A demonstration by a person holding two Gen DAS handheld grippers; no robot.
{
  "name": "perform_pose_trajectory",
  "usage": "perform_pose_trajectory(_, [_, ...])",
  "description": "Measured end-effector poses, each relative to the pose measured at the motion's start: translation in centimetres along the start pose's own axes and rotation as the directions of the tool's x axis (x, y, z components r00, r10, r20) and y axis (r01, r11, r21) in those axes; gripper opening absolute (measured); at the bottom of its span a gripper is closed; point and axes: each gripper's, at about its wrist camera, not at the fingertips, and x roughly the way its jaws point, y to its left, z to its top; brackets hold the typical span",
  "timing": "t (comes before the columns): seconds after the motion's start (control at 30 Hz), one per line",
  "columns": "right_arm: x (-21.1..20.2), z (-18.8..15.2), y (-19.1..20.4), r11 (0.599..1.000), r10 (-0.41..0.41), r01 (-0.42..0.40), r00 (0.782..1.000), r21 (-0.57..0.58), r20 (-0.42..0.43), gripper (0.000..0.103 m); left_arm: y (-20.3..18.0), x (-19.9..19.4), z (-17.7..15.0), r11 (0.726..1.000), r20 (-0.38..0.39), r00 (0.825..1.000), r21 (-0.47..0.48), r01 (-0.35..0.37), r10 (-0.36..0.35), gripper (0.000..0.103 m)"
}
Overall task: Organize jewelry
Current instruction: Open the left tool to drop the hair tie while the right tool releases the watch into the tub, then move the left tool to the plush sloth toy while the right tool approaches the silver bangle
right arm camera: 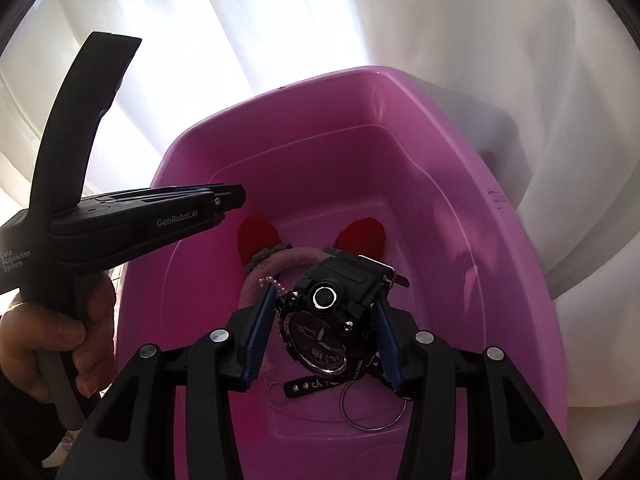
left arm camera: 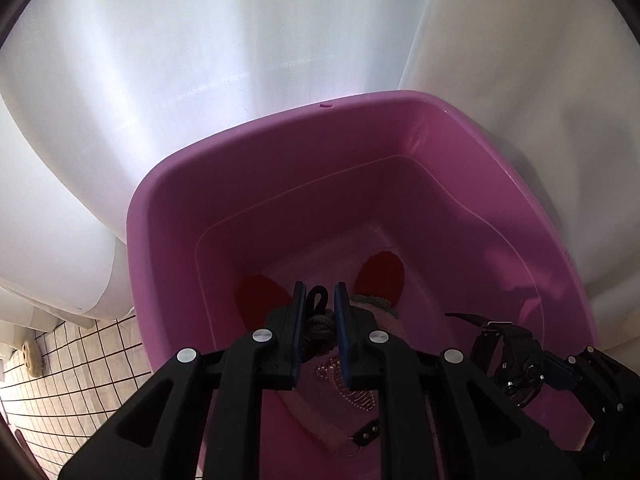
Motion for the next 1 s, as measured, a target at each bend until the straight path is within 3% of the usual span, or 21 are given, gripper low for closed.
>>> perform_pose_trajectory(0.13, [0.5,0.0,-0.1,1.000,-0.010,0.010,0.999,0.003,-0.047,0.046,0.0,1.2,0.4,1.000,-0.040,0.999,-0.002,-0.001,0.001,0.018])
perform_pose_trajectory(0.2, [0.6,0.0,-0.1,1.000,-0.022,0.022,0.998,0.003,-0.055,0.047,0.0,1.6,0.6,1.000,-0.064,0.998,-0.006,-0.006,0.006,0.028])
perform_pose_trajectory(0.27, [0.7,-0.1,0.0,0.999,-0.033,0.033,0.998,-0.002,-0.053,0.065,-0.1,1.8,0.7,1.000,-0.062,0.998,-0.003,0.001,-0.001,0.035])
perform_pose_trajectory(0.37, [0.7,-0.1,-0.1,0.999,-0.035,0.035,0.998,0.004,-0.057,0.072,-0.7,1.0,0.6,0.999,-0.046,0.999,0.043,-0.021,0.023,0.059])
perform_pose_trajectory(0.4, [0.9,-0.2,-0.2,0.999,-0.033,0.033,0.997,0.012,-0.065,0.072,-1.0,0.8,0.5,0.997,-0.033,0.998,0.054,-0.050,0.052,0.081])
perform_pose_trajectory(0.43, [1.1,-0.1,-0.5,0.999,-0.026,0.028,0.997,0.024,-0.074,0.072,-1.2,0.4,0.5,0.996,-0.011,0.998,0.060,-0.064,0.064,0.083])
perform_pose_trajectory(1.0, [0.4,-1.2,-1.0,0.999,0.008,-0.005,0.998,0.048,-0.062,0.072,-0.1,-0.1,0.6,0.999,-0.007,0.999,-0.006,-0.046,0.046,0.084])
